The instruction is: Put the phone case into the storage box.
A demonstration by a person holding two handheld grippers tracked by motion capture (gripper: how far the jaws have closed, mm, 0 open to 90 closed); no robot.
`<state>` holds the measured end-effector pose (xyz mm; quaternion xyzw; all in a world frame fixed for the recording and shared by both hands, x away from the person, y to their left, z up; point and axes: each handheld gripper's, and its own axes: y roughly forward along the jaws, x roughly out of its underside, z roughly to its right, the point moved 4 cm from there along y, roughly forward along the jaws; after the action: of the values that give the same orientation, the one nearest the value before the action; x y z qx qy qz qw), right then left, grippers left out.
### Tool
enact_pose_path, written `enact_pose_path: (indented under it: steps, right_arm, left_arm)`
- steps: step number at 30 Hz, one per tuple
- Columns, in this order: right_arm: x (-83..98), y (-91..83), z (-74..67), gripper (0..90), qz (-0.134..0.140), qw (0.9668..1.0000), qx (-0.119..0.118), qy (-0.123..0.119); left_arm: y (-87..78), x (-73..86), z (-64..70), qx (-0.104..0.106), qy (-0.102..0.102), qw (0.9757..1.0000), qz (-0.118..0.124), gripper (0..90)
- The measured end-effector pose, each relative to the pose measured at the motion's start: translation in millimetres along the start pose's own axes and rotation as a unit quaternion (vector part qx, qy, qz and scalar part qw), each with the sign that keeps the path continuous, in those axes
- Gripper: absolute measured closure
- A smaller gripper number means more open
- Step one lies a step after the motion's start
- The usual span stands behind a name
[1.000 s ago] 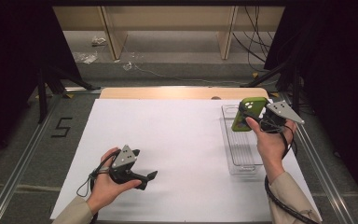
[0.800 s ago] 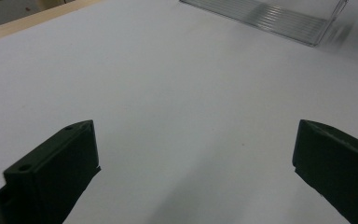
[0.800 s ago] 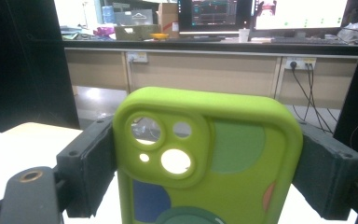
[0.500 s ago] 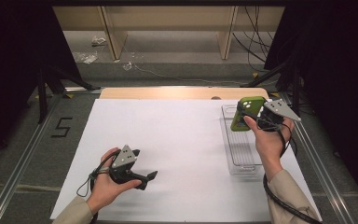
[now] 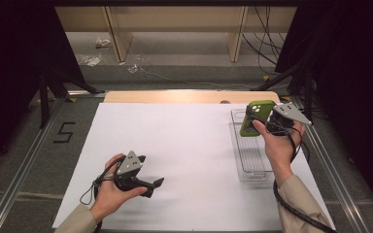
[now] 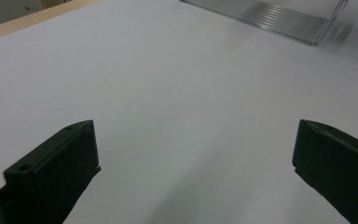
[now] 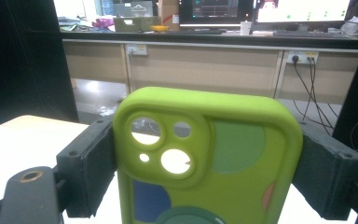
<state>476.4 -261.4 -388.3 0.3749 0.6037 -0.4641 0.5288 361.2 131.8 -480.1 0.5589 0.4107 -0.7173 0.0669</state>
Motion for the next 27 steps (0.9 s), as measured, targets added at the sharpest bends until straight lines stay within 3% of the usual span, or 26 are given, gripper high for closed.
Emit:
enact_pose_path:
  steps: [27]
  right_arm:
    - [0.0,12.7,4.4,17.2,-0.011,0.9999,0.006,0.0]
  left_arm:
    - [-1.5,-0.2,-1.3,-0.001,0.003,1.0,0.001,0.0]
